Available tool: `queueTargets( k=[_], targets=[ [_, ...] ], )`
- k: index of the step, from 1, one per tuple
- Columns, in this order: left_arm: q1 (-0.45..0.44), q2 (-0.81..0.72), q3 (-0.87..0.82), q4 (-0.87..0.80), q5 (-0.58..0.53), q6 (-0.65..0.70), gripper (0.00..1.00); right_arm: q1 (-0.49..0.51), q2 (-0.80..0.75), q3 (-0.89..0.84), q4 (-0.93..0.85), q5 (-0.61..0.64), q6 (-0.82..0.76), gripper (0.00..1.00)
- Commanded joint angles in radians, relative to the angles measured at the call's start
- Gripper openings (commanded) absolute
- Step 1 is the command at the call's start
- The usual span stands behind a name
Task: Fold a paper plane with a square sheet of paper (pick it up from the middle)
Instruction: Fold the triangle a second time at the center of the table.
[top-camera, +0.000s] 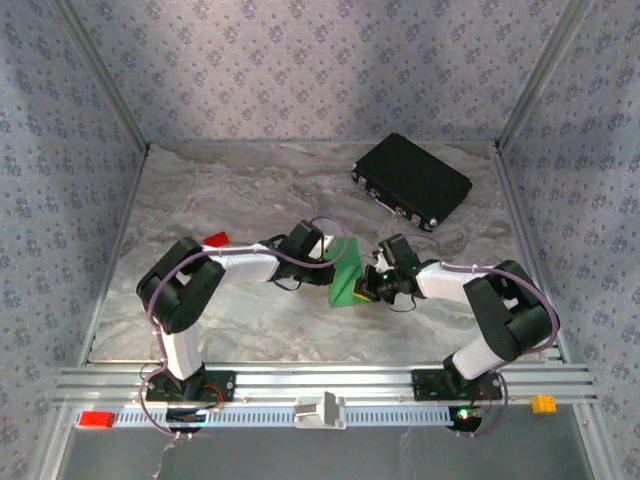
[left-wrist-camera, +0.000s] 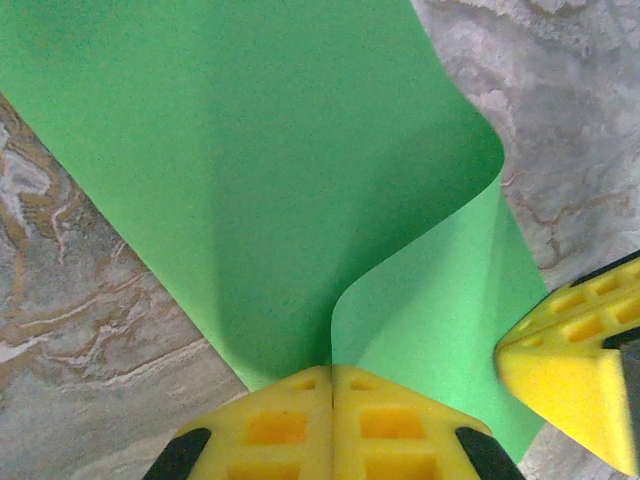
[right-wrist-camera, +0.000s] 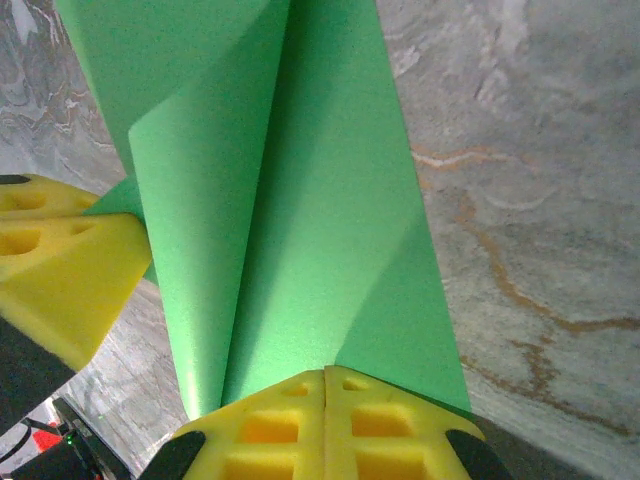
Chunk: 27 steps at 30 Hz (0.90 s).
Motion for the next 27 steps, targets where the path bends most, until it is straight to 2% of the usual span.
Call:
queueTargets(
  k=[1,27],
  targets=[
    [0.005,0.016,0.019,-0.017,-0.013,0.012,0.00,-0.007,-0.002,-0.001,-0.074,0.038,-0.020,0.02],
    [0.006,0.016,0.051,-0.020,0.013,0.030,0.00,-0.025,-0.001,0.001,-0.074,0.025,-0.033,0.02]
  ],
)
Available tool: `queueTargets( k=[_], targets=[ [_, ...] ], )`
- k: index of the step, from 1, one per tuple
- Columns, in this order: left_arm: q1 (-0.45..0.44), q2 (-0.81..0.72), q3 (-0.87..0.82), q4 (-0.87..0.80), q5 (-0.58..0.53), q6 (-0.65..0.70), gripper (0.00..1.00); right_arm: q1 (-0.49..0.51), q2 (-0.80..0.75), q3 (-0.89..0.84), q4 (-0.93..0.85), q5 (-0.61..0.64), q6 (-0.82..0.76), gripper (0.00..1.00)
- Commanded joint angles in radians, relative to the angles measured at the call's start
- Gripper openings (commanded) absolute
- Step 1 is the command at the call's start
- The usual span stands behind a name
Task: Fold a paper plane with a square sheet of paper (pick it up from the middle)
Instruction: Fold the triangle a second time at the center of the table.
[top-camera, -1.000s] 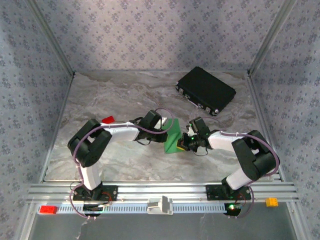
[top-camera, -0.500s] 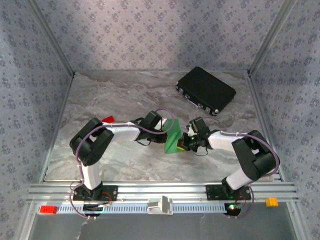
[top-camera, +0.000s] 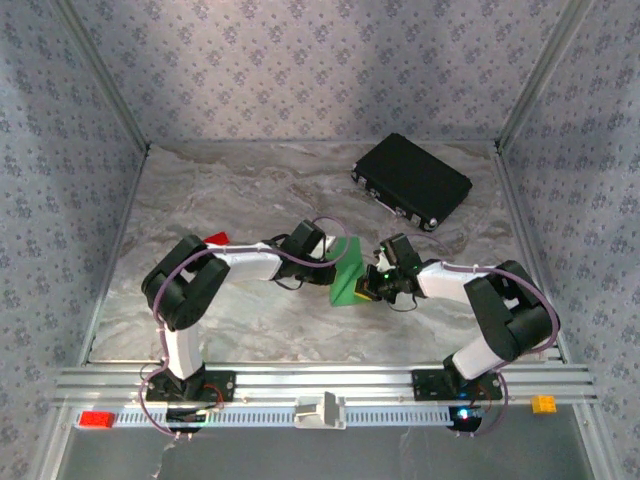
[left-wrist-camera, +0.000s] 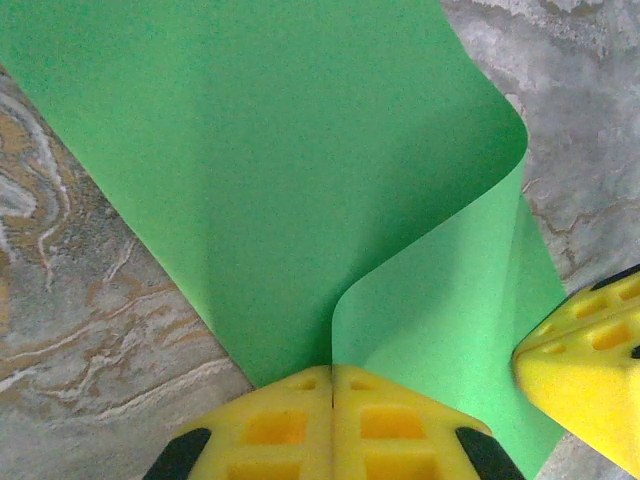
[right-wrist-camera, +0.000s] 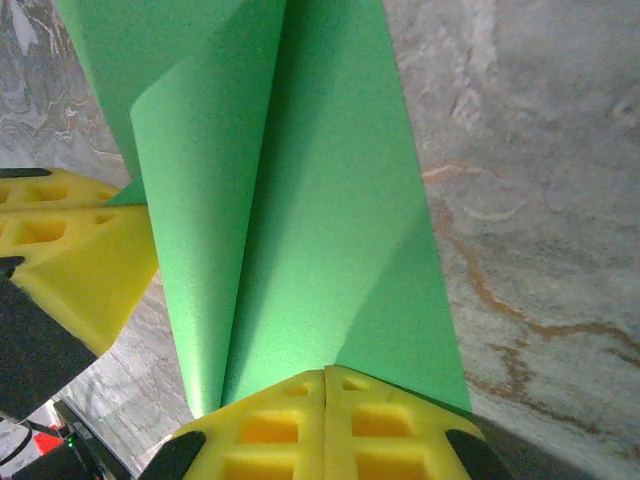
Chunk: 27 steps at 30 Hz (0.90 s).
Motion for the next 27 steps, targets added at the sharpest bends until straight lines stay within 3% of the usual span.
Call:
queueTargets(
  k=[1,27],
  targets=[
    [0.005,-0.013,0.032,-0.020,0.011,0.023,0.00,-0.013,0.003,-0.002,-0.067,0.027,-0.026,0.02],
    [0.007,0.048,0.060,-0.058,0.010,0.027,0.00,-0.023,0.011,-0.002,-0.068,0.017,-0.031,0.02]
  ],
)
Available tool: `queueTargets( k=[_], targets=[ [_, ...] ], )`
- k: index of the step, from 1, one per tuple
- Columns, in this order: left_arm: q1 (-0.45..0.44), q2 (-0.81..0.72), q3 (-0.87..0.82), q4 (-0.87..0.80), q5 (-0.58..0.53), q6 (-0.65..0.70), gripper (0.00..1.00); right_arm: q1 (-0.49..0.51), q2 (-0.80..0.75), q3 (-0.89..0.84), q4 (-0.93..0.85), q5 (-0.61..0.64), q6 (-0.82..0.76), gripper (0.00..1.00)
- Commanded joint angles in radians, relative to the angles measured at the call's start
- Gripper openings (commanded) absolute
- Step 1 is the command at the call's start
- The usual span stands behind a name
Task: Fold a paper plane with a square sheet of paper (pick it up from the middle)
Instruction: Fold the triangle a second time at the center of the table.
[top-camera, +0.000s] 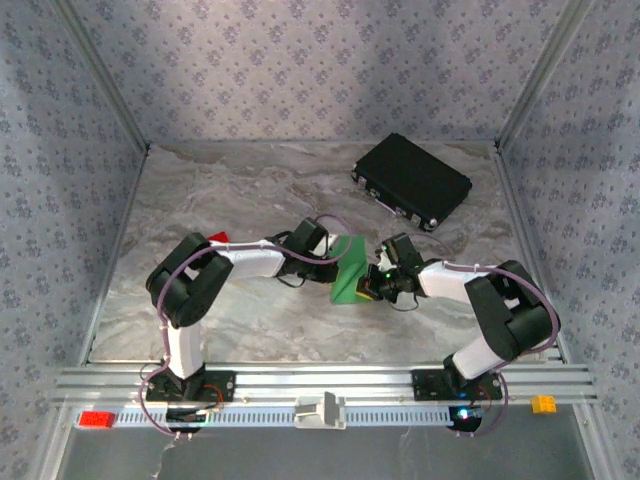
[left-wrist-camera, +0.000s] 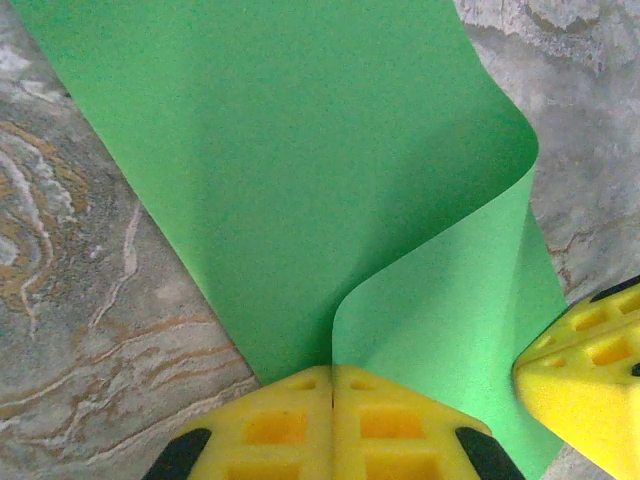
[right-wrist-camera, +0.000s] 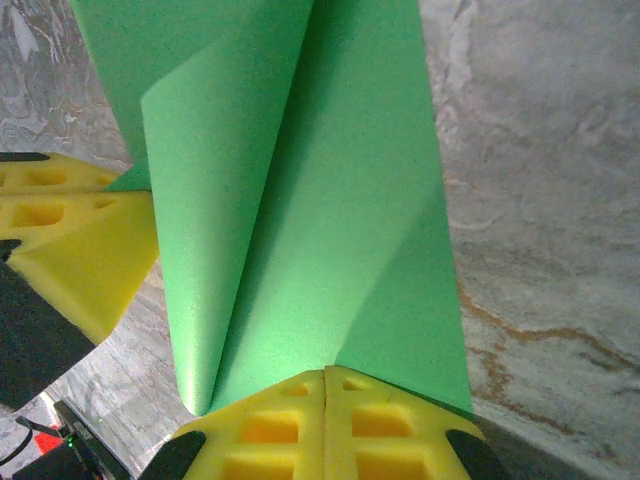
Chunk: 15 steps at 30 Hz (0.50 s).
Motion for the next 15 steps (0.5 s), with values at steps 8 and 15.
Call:
queueTargets(
  k=[8,15],
  targets=[
    [0.007,0.018,-0.002,-0.022,0.028,-0.005,0.00,-0.022,-0.033,0.007,-0.009,-0.006,0.000,0.03],
    [0.006,0.021,-0.014,-0.001,0.035,-0.039,0.00,-0.049,-0.044,0.005,0.213,-0.095,0.109,0.01]
  ],
)
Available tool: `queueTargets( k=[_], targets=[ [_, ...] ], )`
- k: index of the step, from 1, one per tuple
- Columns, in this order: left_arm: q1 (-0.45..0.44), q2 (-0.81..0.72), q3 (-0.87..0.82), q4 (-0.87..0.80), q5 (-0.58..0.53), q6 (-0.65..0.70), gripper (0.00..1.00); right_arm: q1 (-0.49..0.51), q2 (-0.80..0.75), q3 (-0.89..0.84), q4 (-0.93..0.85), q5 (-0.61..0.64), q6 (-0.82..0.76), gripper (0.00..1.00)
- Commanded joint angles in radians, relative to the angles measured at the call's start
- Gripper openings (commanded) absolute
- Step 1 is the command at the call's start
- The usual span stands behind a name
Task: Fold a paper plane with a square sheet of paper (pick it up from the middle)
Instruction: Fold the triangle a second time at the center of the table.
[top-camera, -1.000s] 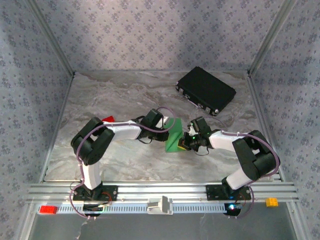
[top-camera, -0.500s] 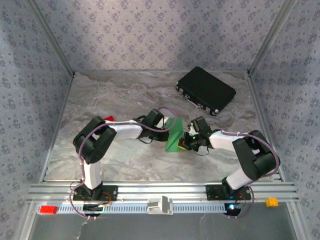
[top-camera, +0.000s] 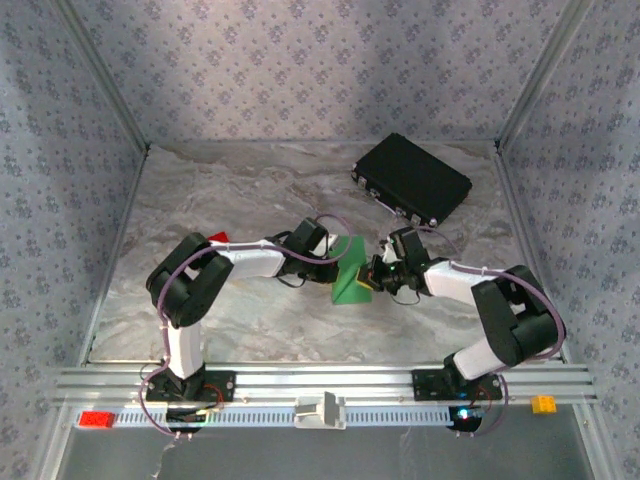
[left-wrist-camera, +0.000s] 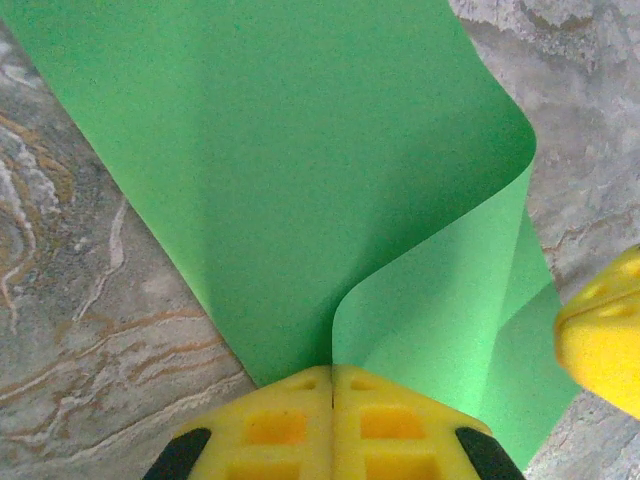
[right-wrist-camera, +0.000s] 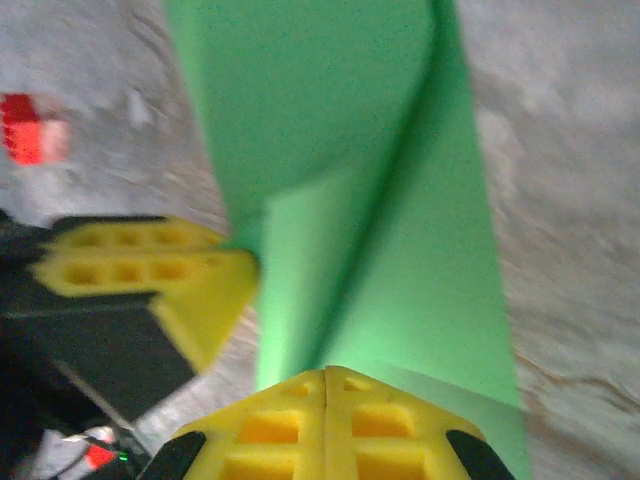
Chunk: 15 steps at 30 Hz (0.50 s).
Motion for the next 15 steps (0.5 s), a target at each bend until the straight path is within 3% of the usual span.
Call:
queueTargets(
  k=[1,15],
  targets=[
    [0.006,0.020,-0.013,-0.001,0.019,-0.018,0.00,0.000,0.011,0.015,0.120,-0.059,0.066,0.01],
    [0.007,0.022,-0.013,0.016,0.024,-0.018,0.00,0.044,0.170,0.074,0.201,-0.065,0.106,0.01]
  ],
)
